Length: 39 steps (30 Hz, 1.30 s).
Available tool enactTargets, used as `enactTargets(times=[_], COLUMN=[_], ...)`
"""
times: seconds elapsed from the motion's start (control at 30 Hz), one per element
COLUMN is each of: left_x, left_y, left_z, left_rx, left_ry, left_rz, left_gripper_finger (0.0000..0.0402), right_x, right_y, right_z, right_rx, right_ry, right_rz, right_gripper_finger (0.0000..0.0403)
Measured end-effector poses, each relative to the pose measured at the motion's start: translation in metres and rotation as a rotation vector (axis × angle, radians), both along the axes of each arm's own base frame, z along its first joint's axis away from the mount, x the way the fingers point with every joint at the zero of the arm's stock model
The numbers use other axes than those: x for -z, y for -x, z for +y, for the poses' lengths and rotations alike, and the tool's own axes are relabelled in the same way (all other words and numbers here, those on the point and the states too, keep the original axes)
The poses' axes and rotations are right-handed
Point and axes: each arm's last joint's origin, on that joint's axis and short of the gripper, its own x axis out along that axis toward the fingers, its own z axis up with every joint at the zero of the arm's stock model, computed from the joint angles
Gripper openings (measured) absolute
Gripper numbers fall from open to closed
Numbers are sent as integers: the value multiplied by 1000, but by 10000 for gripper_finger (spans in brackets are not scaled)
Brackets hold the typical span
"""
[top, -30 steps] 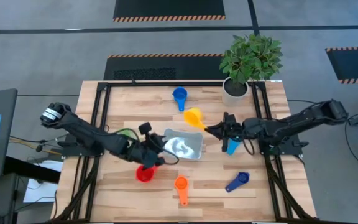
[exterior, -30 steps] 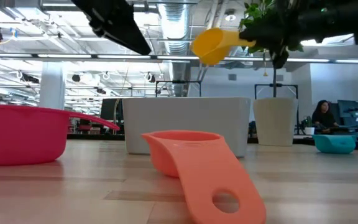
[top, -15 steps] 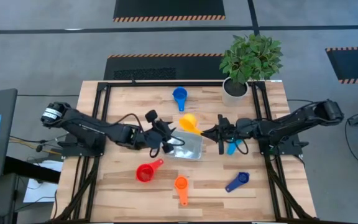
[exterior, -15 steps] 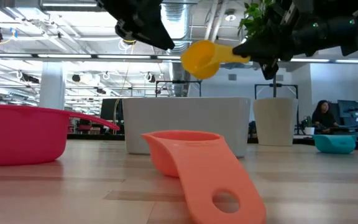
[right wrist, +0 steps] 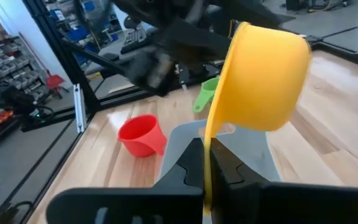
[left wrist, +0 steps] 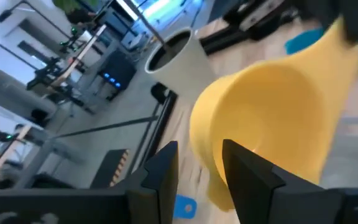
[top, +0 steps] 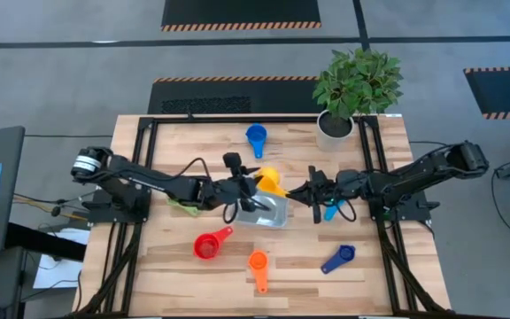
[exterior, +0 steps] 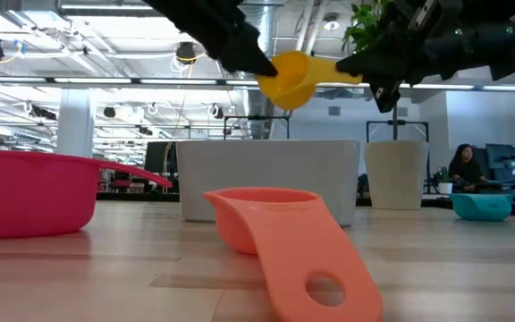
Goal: Nest measuring cups in basket
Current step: Remove the yellow measuring cup from the red measuring cup
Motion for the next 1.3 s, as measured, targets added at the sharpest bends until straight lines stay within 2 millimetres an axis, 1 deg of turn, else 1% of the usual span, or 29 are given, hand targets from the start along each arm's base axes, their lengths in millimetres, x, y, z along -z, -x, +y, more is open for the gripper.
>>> enactTargets(times=[0.1, 0.17, 0.3, 0.33, 0.4, 0.5, 0.57, 0.63, 0.73, 0.83, 0.97, 1.13, 1.23, 1.3], left_x=[1, 0, -5, -7, -10, -10, -8, -5, 3, 9, 11, 13, 22, 32], left_y=[-4, -5, -7, -7, -8, -8, -7, -4, 2, 13, 34, 68, 88, 97], left_z=[4, 6, 6, 6, 9, 19, 27, 38, 59, 81, 117, 157, 174, 182], left_rx=[-57, -71, -75, -75, -105, -166, -220, -270, -350, -403, -460, -540, -570, -581], left_ry=[-11, -11, -12, -14, -27, -22, -24, -38, -34, 27, 205, 489, 652, 733], left_rz=[-9, -17, -27, -32, -30, -38, -28, 15, 93, 178, 240, 314, 412, 446], left_gripper_finger=[103, 85, 20, 12, 10, 4, 3, 2, 2, 1, 1, 0, 0, 0], right_x=[0, -1, -1, 0, 1, 2, 3, 5, 8, 10, 12, 14, 15, 16], right_y=[0, 0, 0, 0, 0, 0, 1, 3, 7, 11, 13, 15, 15, 15], right_z=[1, 1, 0, 0, -1, -3, -5, -5, -5, -2, 4, 7, 6, 6], right_rx=[0, 6, 18, 22, 35, 74, 129, 198, 278, 293, 289, 297, 296, 296], right_ry=[7, 16, -24, -40, -68, -73, -66, -48, -18, -3, 16, 33, 36, 39], right_rz=[-2, -5, -2, 3, 11, 26, 36, 64, 116, 145, 175, 200, 208, 216], right_gripper_finger=[12, 12, 23, 30, 50, 87, 113, 138, 168, 186, 195, 189, 181, 176])
